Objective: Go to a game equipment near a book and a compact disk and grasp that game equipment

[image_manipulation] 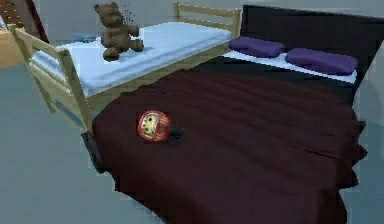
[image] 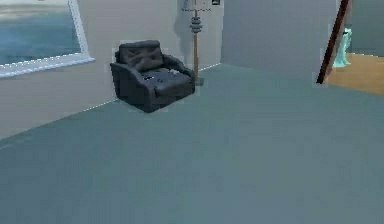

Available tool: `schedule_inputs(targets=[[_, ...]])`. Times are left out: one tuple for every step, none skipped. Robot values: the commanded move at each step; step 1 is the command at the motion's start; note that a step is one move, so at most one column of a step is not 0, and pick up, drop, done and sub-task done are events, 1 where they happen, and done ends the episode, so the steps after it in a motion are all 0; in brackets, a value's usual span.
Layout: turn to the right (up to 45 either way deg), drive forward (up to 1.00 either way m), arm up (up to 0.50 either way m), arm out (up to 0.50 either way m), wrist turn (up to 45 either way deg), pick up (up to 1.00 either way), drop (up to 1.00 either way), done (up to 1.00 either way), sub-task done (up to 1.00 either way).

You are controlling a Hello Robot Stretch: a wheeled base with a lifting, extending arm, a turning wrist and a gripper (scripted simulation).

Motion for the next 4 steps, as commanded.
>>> schedule_inputs(targets=[[-30.0,0.00,0.00,0.00,0.0,0.00,0.00,0.00,0.00],[0.0,0.85,0.00,0.00,0.0,0.00,0.00,0.00,0.00],[-45.0,0.00,0.00,0.00,0.0,0.00,0.00,0.00,0.00],[-6.0,0.00,0.00,0.00,0.0,0.00,0.00,0.00,0.00]])
